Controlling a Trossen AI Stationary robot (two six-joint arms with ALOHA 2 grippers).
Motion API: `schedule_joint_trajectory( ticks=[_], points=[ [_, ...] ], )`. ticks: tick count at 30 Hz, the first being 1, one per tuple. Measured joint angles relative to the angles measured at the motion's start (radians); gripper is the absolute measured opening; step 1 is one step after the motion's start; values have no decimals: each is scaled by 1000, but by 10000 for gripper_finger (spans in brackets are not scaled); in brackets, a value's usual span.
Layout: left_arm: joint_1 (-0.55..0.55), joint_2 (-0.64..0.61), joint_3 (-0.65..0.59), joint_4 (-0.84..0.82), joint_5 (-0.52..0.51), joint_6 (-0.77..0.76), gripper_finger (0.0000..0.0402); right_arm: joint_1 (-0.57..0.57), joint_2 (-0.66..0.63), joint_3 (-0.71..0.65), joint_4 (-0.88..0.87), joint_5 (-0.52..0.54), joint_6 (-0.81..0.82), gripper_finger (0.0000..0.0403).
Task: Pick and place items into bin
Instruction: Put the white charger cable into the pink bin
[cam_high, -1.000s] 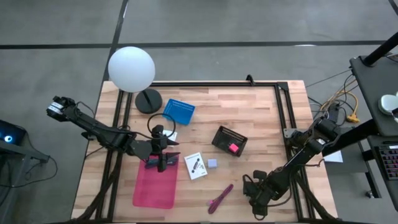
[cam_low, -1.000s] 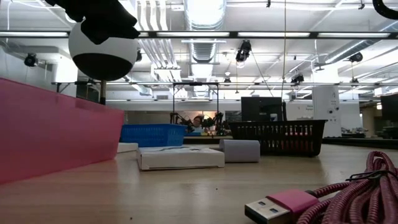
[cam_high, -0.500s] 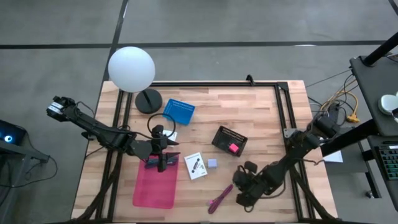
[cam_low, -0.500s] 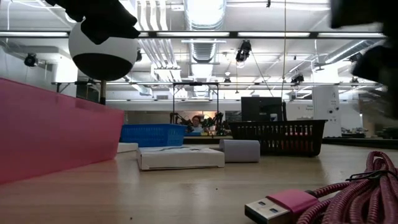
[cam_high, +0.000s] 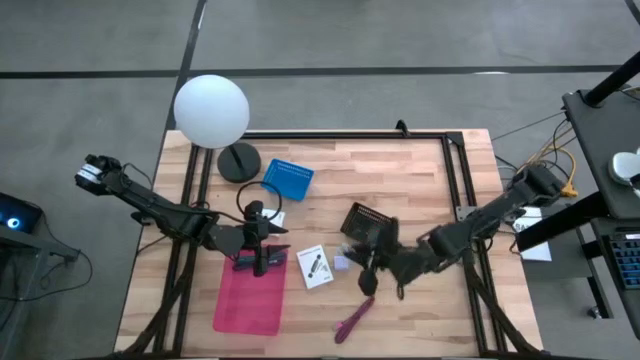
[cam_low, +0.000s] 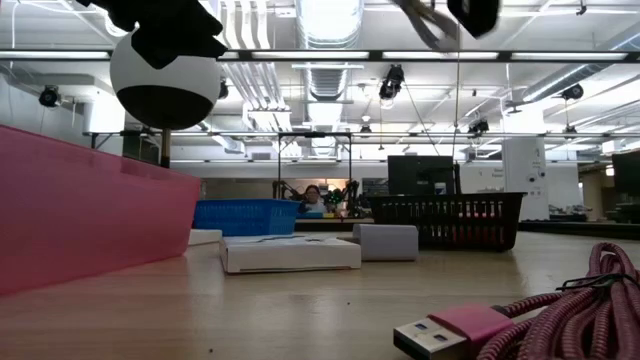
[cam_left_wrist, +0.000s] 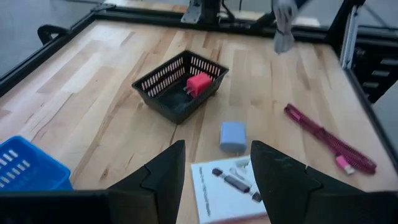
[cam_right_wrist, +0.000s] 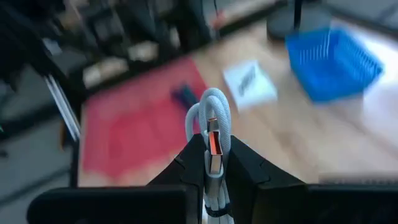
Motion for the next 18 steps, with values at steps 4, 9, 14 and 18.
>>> schedule_joint_trajectory(
  ticks=[4, 9, 14, 18],
  points=[
    [0, 0, -4, 45, 0, 2, 167, -48, -66, -46, 197, 32, -127, 28],
    [0, 1, -5, 124, -1, 10, 167, -105, -87, -119, 535, 30, -279, 28],
    [1, 2, -7, 219, -1, 47, 167, -152, -65, -151, 773, -11, -362, 28],
    [10, 2, -8, 297, -3, 85, 167, -178, -23, -151, 889, -82, -402, 28]
  ],
)
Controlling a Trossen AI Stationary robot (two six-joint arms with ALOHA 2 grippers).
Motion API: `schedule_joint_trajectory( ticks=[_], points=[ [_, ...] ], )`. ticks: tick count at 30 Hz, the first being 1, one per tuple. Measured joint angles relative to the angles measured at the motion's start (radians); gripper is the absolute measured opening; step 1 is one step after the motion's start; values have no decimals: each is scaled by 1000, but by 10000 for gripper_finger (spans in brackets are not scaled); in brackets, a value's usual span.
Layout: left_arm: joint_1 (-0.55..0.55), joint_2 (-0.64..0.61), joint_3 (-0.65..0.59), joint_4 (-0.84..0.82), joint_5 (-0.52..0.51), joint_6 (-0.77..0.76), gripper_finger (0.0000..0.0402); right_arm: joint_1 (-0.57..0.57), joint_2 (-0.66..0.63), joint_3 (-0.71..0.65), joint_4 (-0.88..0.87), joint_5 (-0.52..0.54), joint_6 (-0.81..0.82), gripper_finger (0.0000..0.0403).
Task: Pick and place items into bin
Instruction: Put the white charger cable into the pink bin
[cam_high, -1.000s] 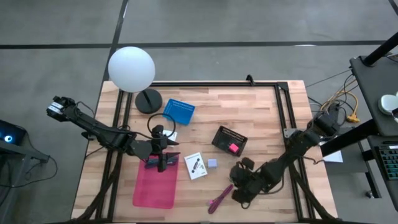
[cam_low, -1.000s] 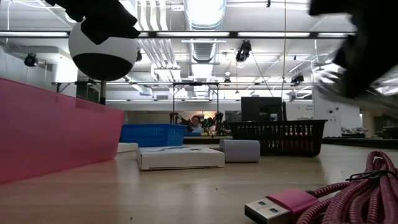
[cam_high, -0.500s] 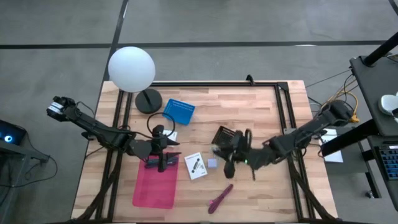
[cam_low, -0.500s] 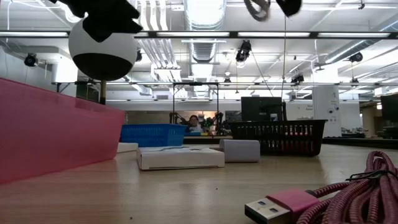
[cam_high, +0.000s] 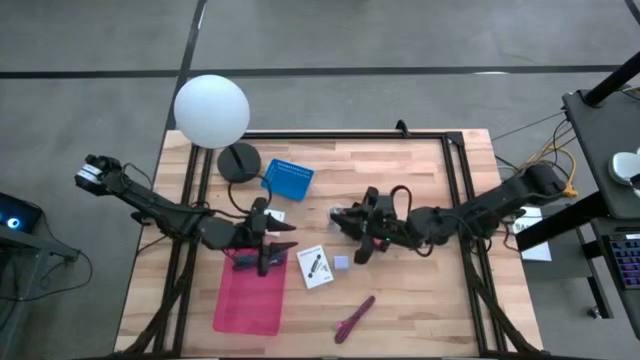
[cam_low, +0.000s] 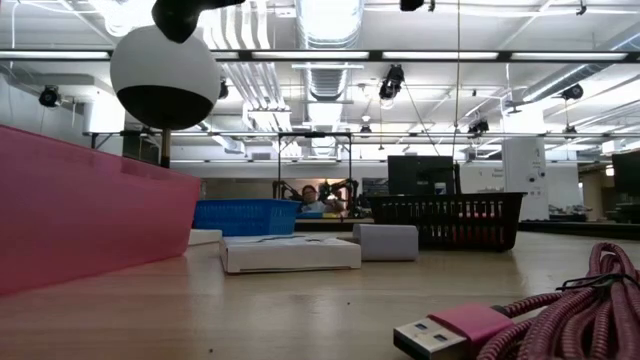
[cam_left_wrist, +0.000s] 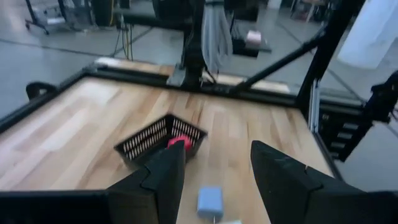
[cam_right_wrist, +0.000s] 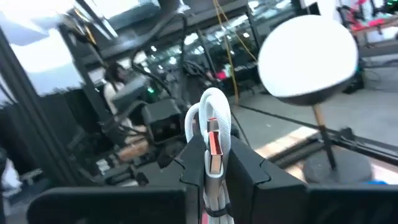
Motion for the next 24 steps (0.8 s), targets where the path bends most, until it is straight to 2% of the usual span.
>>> schedule_joint_trajectory(
  ticks=[5, 12, 20, 24],
  points=[
    [20, 0, 0, 60, -2, 2, 167, -25, 53, 11, 79, -69, -4, 28],
    [34, 0, -1, 65, -2, 1, 167, -52, 137, 43, 206, -134, -50, 28],
    [34, 0, -2, 76, 3, 1, 167, -94, 249, 143, 212, -196, -56, 28],
    [34, 0, -2, 85, 5, 1, 167, -111, 293, 203, 219, -259, -58, 28]
  ],
)
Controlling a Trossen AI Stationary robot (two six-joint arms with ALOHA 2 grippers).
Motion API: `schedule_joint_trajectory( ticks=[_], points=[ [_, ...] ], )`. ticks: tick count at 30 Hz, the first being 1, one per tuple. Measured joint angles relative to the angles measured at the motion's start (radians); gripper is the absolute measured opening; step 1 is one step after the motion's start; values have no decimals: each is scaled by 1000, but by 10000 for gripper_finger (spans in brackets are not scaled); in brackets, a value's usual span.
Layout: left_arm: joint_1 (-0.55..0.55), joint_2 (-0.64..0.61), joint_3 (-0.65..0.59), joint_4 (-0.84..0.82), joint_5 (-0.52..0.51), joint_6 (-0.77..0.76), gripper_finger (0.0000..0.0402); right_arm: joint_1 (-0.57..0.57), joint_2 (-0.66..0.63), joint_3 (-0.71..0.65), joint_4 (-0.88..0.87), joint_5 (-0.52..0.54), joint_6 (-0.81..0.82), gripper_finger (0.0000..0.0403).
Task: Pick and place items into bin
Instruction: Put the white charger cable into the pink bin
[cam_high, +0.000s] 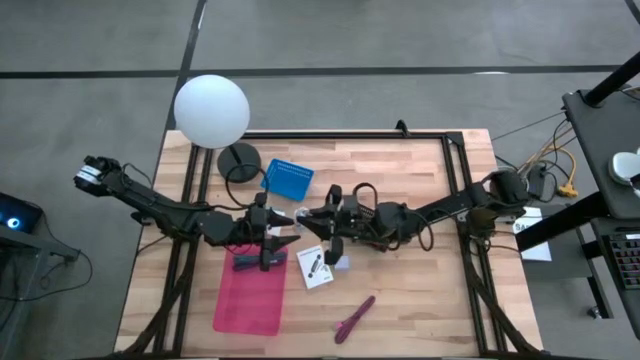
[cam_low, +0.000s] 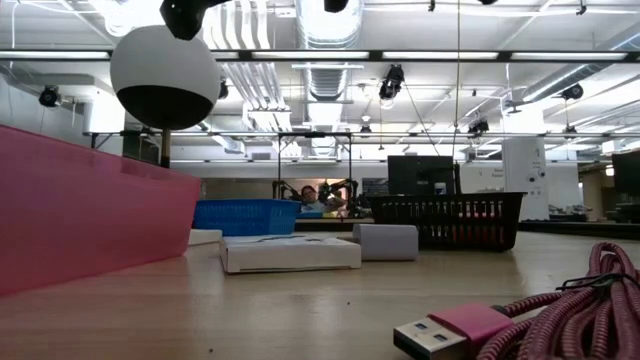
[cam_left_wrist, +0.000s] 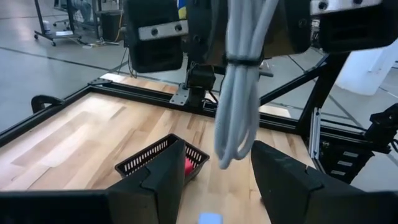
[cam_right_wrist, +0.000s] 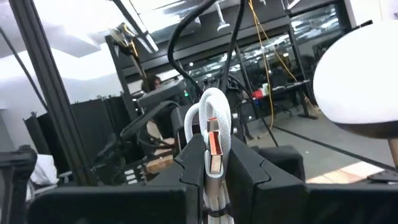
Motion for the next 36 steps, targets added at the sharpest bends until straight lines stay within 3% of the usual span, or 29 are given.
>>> schedule_joint_trajectory(
  ticks=[8, 24, 30, 36],
  points=[
    [0, 0, 0, 3, 0, -2, 167, -20, 52, 79, -5, -51, -18, 28],
    [0, 0, 0, 32, 38, -2, 162, -26, 53, 56, -28, -62, 11, 29],
    [0, 0, 0, 29, 38, -1, 128, -26, 53, 54, -44, -74, 26, 29],
    [0, 0, 0, 28, 46, -2, 59, -28, 53, 54, -45, -76, 25, 29]
  ],
)
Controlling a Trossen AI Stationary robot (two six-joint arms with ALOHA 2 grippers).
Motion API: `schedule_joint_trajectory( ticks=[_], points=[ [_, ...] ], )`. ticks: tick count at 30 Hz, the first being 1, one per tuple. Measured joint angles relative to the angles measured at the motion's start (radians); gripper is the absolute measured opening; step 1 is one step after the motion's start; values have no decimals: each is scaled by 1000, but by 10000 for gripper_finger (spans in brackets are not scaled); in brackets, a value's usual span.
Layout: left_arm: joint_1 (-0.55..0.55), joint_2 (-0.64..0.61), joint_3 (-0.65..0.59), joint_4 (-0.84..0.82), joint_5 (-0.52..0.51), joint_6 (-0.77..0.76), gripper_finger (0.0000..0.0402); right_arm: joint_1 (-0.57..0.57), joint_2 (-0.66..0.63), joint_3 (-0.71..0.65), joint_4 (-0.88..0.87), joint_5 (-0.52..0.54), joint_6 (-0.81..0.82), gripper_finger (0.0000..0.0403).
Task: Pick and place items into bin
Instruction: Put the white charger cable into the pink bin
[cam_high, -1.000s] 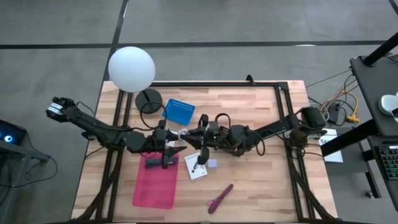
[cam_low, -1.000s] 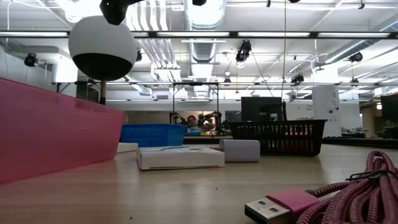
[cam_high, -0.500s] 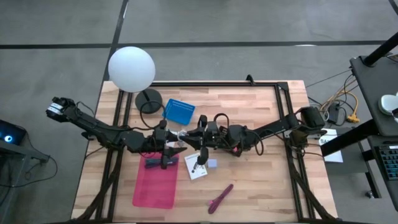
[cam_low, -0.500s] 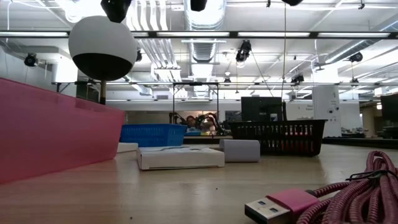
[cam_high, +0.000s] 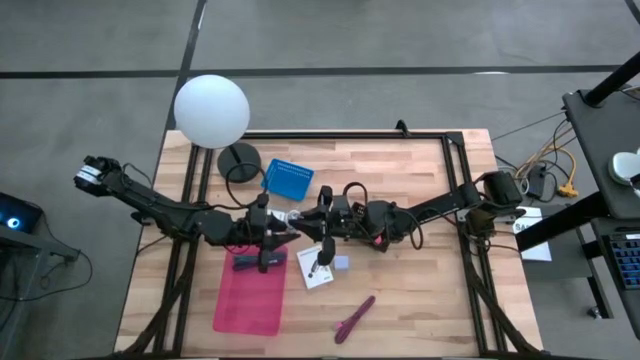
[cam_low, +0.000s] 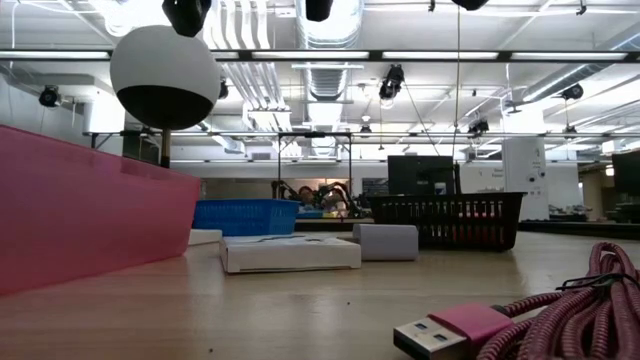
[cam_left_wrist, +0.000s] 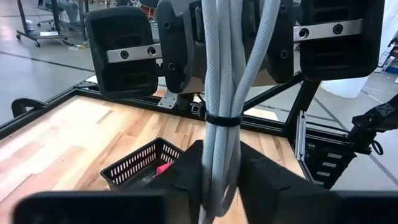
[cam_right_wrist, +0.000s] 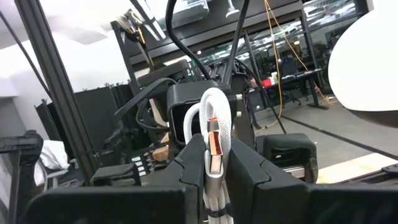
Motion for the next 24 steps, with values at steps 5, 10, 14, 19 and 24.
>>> schedule_joint_trajectory(
  ticks=[5, 10, 14, 19, 24],
  points=[
    [0, 0, 0, 0, 0, -6, 10, 0, 0, 0, 0, -6, -3, 30],
    [0, 0, 0, -1, 1, -6, 14, 0, -1, 0, -7, -7, -5, 49],
    [0, -3, 0, -20, 1, -6, 8, -1, -2, 0, -19, -4, -28, 91],
    [0, -21, -1, -70, 13, -7, 8, 0, -39, 0, -184, -8, 30, 139],
    [0, -67, -1, -173, 38, -8, 7, -1, -112, 0, -424, -8, 38, 168]
  ],
)
